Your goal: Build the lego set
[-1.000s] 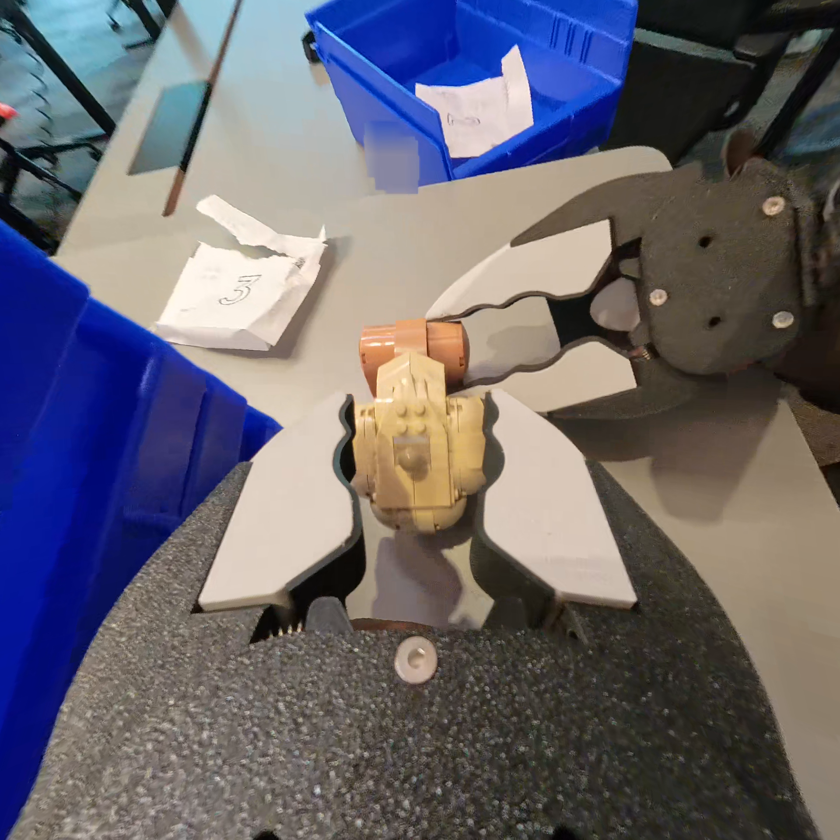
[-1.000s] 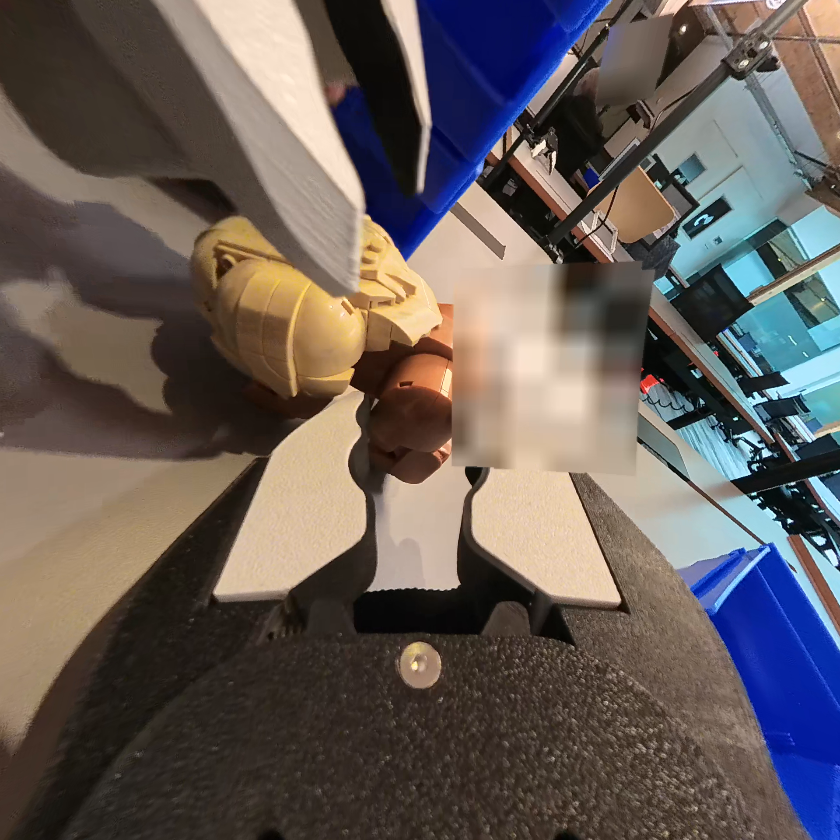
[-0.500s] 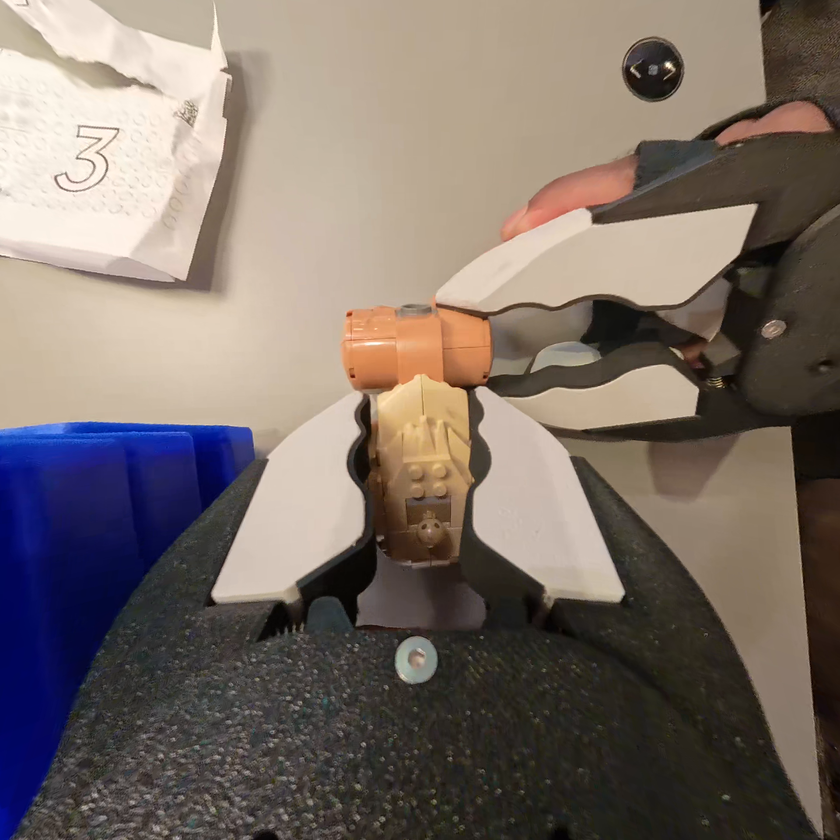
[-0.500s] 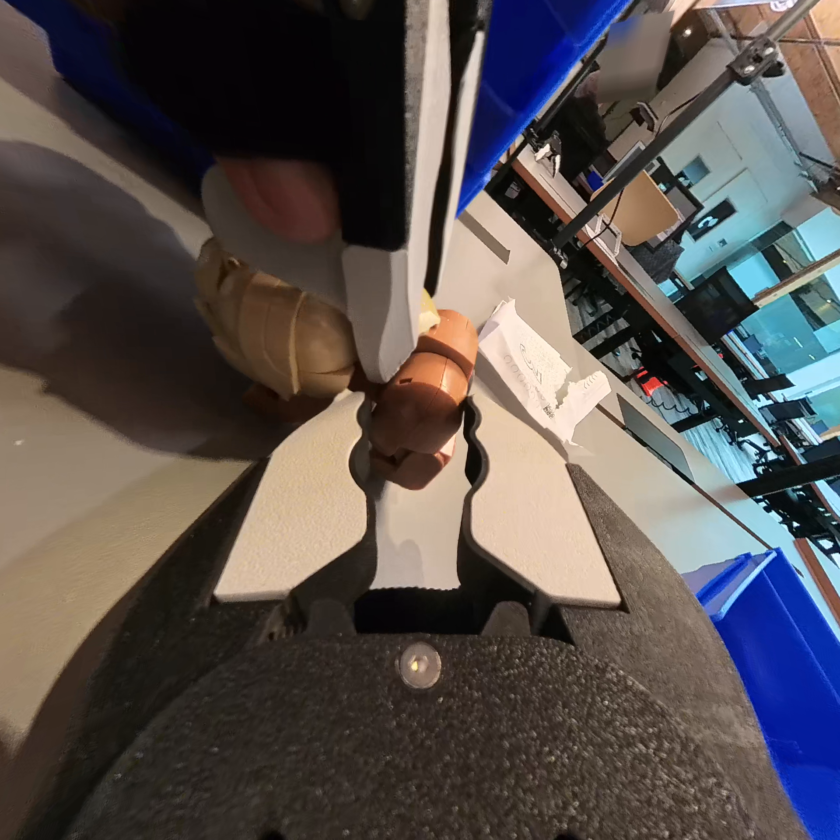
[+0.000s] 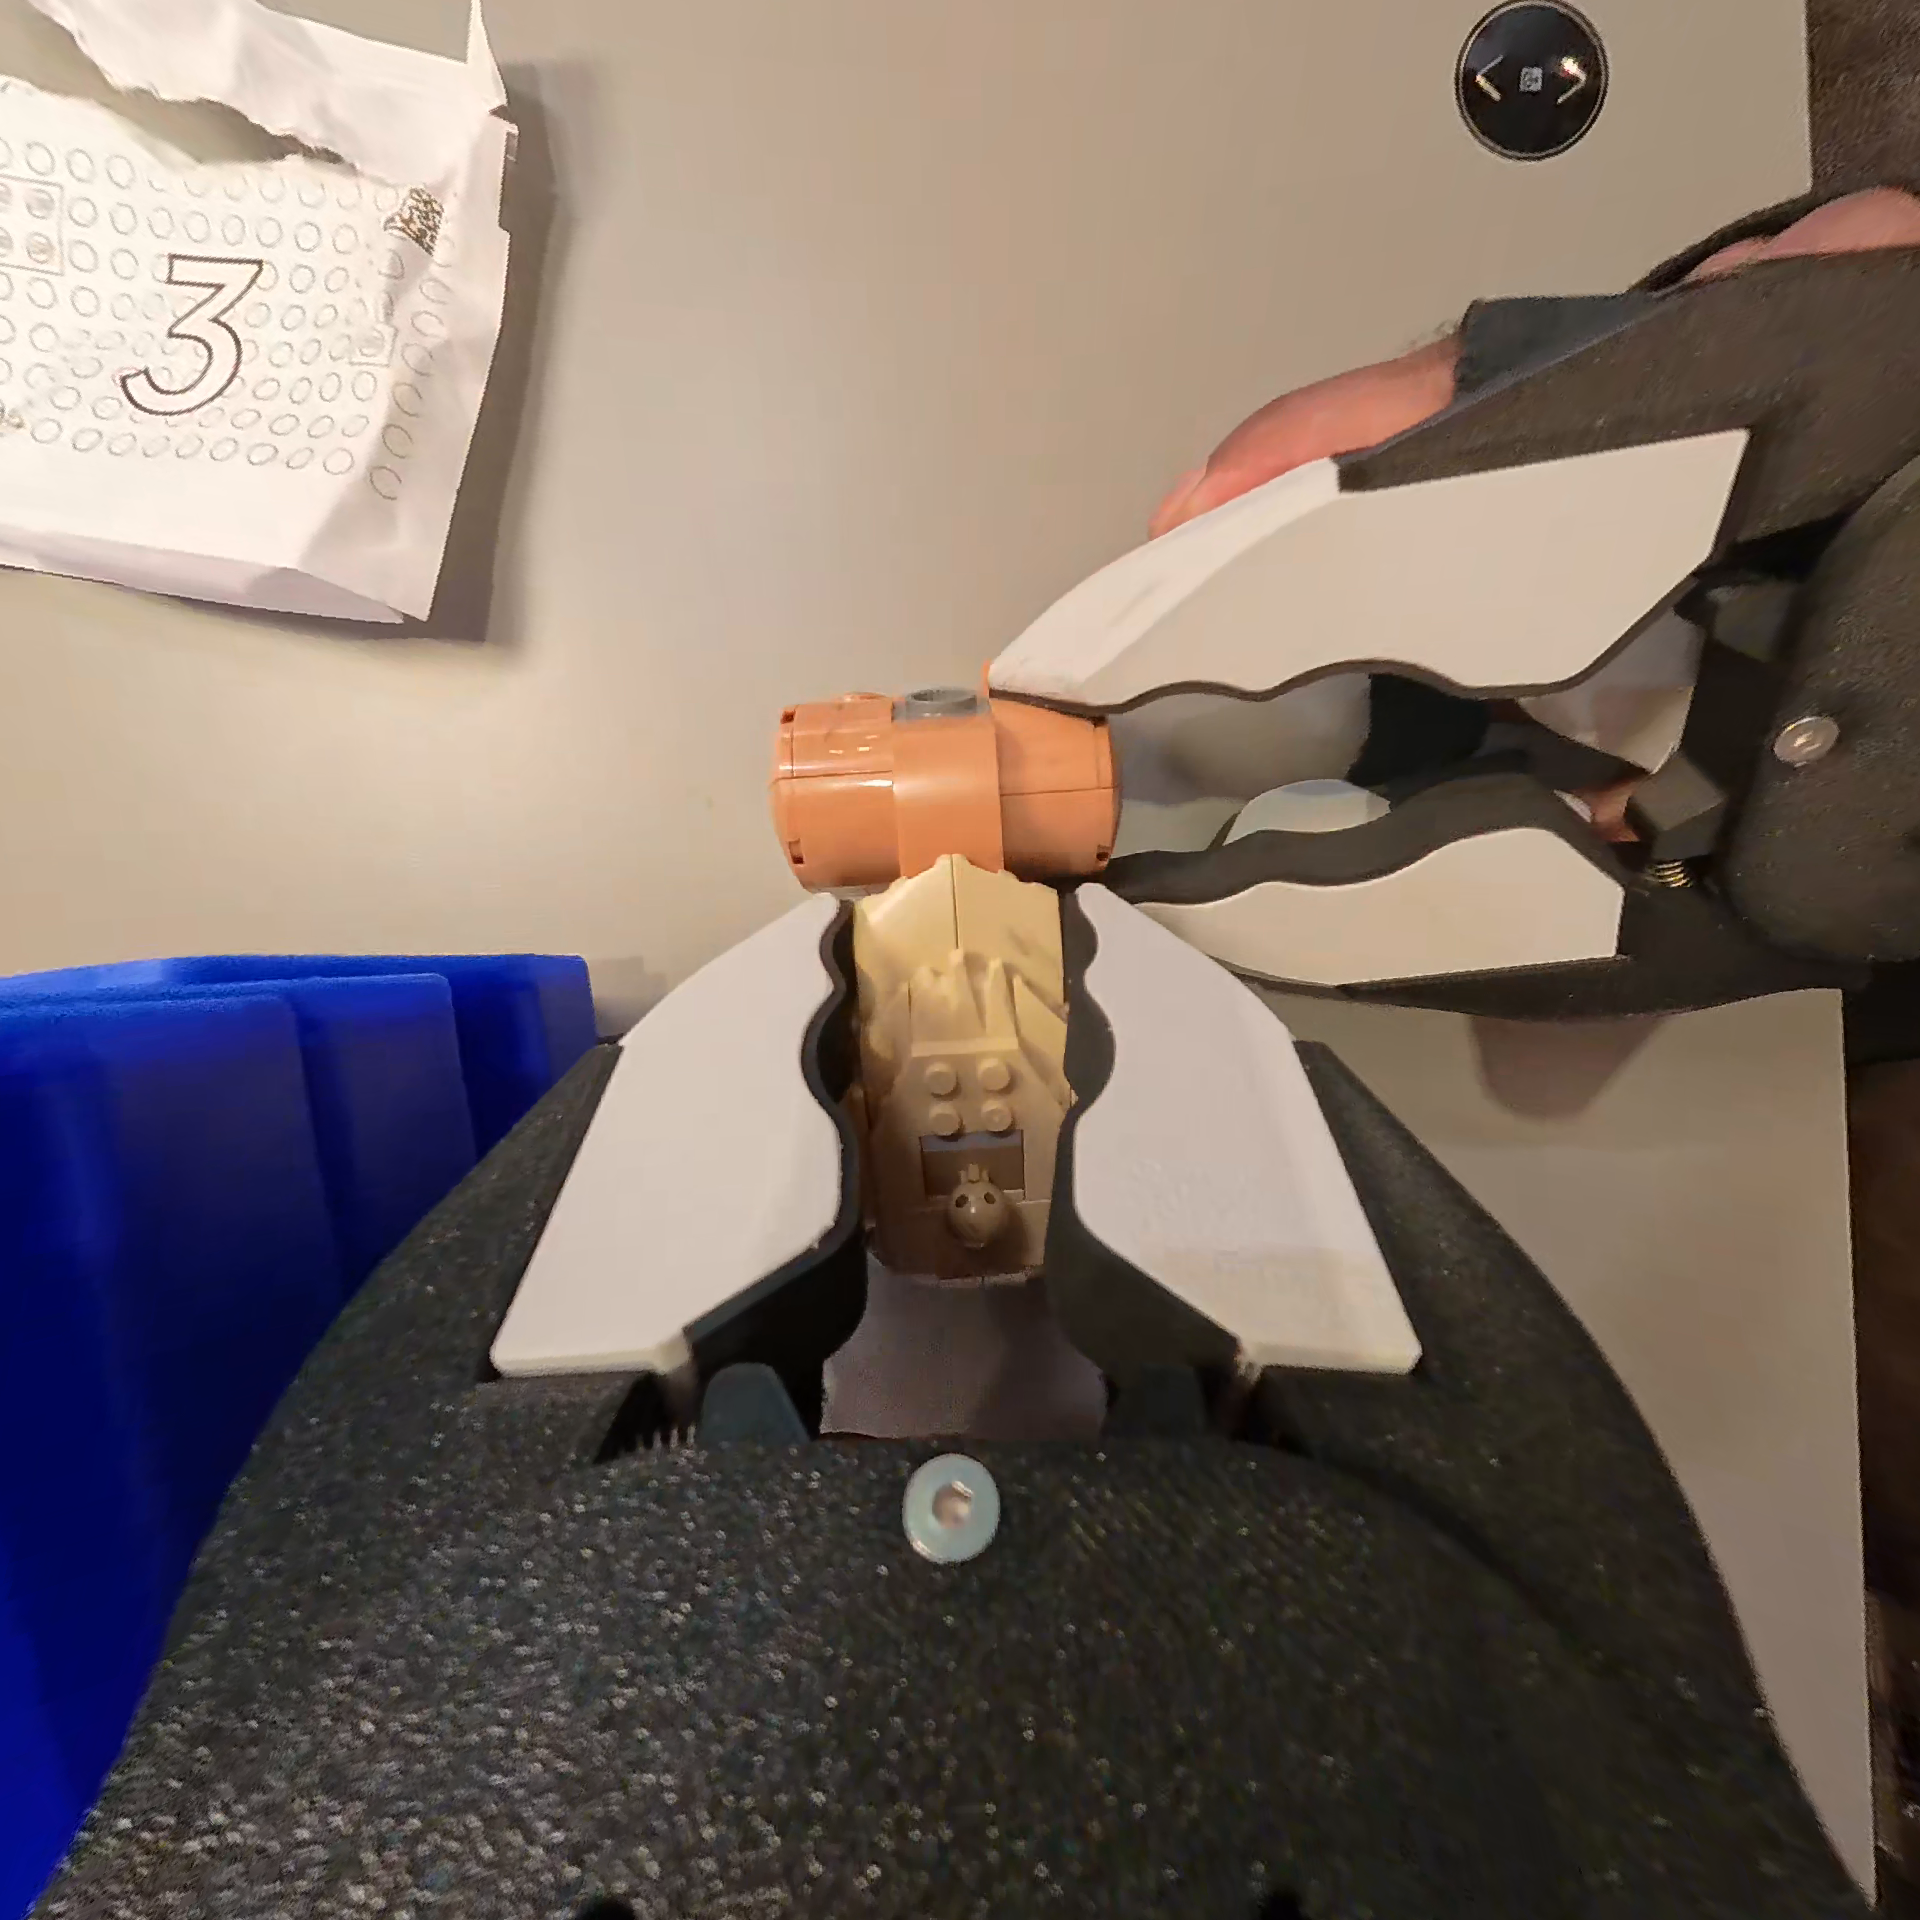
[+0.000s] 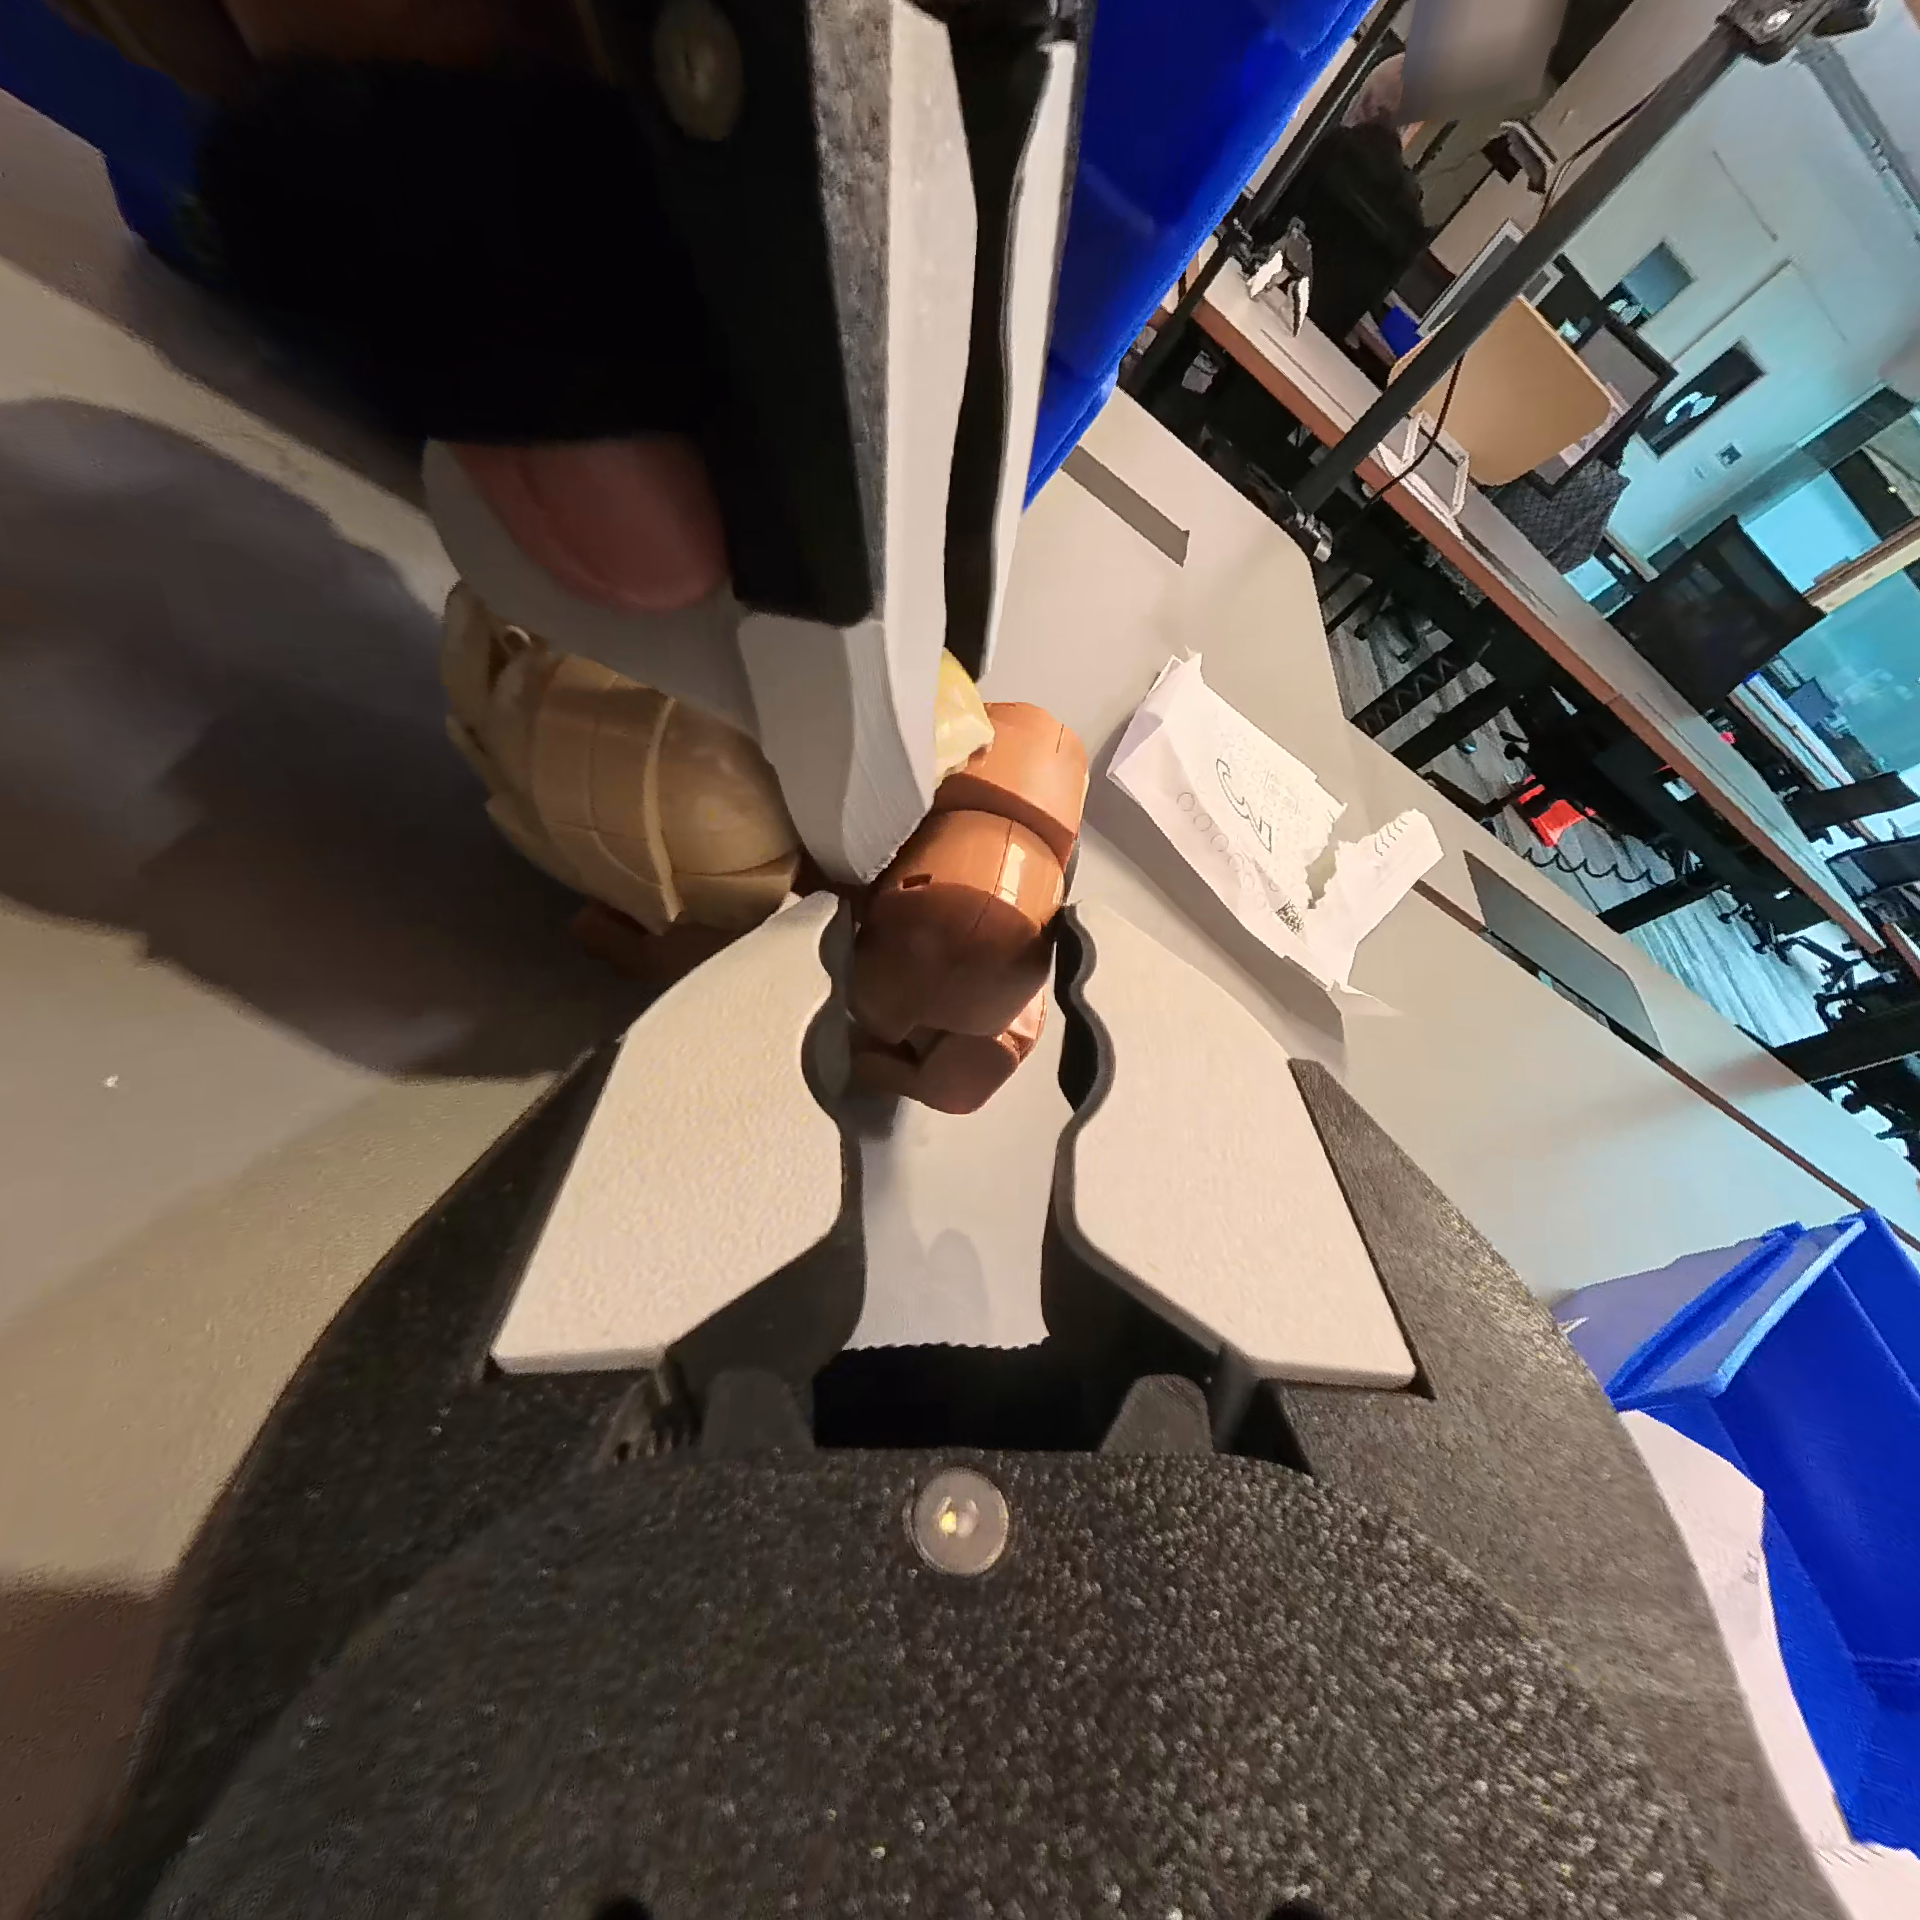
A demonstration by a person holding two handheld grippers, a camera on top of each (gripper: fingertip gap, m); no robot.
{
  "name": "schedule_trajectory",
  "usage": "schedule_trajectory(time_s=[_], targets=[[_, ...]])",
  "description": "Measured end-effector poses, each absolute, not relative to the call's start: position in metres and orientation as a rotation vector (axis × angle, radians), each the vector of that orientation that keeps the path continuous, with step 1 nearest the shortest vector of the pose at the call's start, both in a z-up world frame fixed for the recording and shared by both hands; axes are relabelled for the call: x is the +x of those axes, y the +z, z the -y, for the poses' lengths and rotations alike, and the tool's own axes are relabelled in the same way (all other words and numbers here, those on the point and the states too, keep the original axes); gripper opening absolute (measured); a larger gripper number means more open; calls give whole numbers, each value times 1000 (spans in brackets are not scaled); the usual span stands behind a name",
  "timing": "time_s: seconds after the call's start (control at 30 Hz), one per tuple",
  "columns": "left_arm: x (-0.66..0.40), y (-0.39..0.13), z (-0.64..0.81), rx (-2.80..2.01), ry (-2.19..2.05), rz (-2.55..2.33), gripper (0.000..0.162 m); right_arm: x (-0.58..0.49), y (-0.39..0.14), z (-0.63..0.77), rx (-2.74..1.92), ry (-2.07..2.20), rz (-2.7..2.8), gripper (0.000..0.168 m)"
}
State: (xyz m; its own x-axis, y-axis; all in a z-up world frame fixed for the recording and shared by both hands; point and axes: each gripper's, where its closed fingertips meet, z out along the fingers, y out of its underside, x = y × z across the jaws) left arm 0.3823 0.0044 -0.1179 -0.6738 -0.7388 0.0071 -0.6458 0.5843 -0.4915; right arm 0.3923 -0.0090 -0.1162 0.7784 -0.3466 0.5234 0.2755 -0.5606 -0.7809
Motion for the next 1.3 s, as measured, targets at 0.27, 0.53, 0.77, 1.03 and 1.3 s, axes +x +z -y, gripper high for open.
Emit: schedule_trajectory(time_s=[0.27,0.53,0.77,1.03,1.3], targets=[[382,-118,-4,-1130,-685,-2640,38,392,-116,10,-2031,-824,-38,37],[381,-119,-3,-1120,-667,-2660,38,389,-116,14,-2016,-835,22,37],[380,-119,1,-1109,-654,-2675,38,388,-116,18,-2010,-914,90,37],[381,-120,4,-1094,-634,-2695,37,387,-116,23,-2004,-865,29,36],[382,-120,6,-1099,-620,-2696,37,386,-116,26,-1994,-838,-21,35]])
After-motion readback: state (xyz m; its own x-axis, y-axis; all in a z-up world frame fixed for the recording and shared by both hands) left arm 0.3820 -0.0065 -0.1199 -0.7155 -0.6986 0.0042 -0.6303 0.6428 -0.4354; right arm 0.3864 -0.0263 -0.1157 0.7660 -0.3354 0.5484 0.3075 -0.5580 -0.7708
